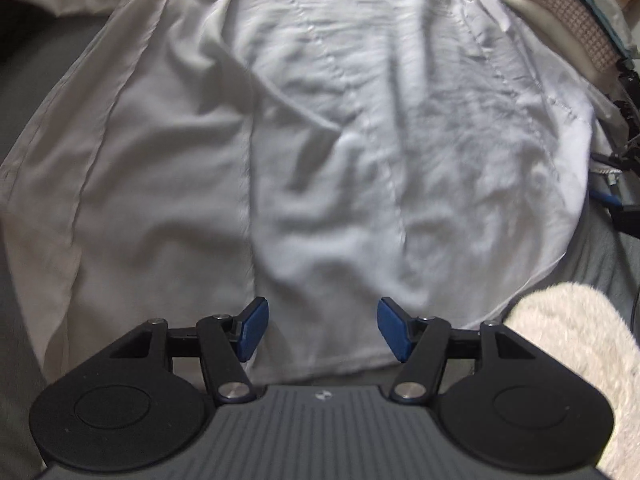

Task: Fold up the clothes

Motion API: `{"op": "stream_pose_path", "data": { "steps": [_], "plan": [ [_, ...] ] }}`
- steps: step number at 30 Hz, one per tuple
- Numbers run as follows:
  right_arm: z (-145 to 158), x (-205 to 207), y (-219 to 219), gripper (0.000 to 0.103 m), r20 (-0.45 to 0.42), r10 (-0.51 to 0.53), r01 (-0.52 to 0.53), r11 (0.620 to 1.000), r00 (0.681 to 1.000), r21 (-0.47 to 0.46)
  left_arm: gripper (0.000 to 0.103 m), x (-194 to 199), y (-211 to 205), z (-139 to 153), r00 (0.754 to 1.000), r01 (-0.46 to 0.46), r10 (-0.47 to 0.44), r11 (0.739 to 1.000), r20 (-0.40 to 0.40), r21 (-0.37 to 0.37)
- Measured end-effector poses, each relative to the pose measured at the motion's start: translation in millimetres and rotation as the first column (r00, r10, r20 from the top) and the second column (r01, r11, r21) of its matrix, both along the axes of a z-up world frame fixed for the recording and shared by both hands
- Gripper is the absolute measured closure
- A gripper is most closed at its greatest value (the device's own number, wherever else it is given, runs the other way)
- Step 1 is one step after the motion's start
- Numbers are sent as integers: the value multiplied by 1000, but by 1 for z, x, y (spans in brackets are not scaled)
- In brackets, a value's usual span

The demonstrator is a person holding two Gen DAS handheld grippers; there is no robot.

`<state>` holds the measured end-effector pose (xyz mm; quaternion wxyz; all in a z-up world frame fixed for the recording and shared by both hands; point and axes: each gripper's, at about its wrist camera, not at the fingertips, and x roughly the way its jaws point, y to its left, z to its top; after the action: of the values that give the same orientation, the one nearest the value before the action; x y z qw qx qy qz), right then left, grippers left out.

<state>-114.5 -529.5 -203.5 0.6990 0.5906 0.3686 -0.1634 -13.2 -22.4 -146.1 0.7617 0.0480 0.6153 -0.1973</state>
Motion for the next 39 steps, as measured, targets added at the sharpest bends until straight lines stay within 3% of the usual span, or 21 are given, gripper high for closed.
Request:
{"op": "stream_pose_path", "data": {
  "steps": [3, 5, 7, 10, 14, 19, 24, 27, 29, 33, 36, 39],
  "plan": [
    [-13, -1, 1, 59, 87, -128, 126, 992, 988, 24, 42, -6, 4, 1, 1000, -22, 22, 1000, -5, 15],
    [-14, 5, 4, 96, 91, -147, 150, 988, 985, -31, 42, -6, 4, -1, 1000, -24, 23, 999, 14, 42],
    [-12, 3, 7, 103, 88, -162, 166, 985, 983, -38, 44, -4, 3, -2, 999, -30, 28, 996, 33, 79],
    [22, -12, 6, 103, 102, -136, 152, 975, 985, -161, 44, -1, 7, -1, 998, -54, 51, 995, 40, 88],
    [63, -29, -4, 103, 12, -72, 71, 917, 997, -392, 44, 2, 15, 2, 998, -60, 57, 995, 35, 84],
    [60, -20, -23, 103, -129, -32, -28, 901, 991, -433, 44, 6, 20, -2, 998, -61, 61, 994, 3, 95],
    [42, -1, -18, 99, -276, 1, -133, 878, 961, -459, 44, 7, 28, -1, 998, -58, 59, 994, -6, 97],
    [49, -8, -15, 76, -298, -69, -90, 867, 952, -489, 43, 3, 38, 9, 997, -77, 77, 994, 2, 76],
    [63, -19, -8, 73, -285, -112, -54, 854, 952, -517, 43, 2, 48, 19, 995, -98, 98, 994, 1, 53],
    [110, -36, 21, 73, -189, -60, -69, 791, 980, -608, 43, 10, 76, 48, 989, -141, 139, 989, 47, 33],
    [152, -26, 55, 73, -57, 78, -97, 749, 995, -656, 43, 26, 107, 74, 974, -196, 189, 979, 123, 49],
    [186, 3, 94, 73, 74, 283, -169, 741, 956, -650, 41, 40, 141, 96, 946, -276, 261, 959, 192, 57]
  ]
}}
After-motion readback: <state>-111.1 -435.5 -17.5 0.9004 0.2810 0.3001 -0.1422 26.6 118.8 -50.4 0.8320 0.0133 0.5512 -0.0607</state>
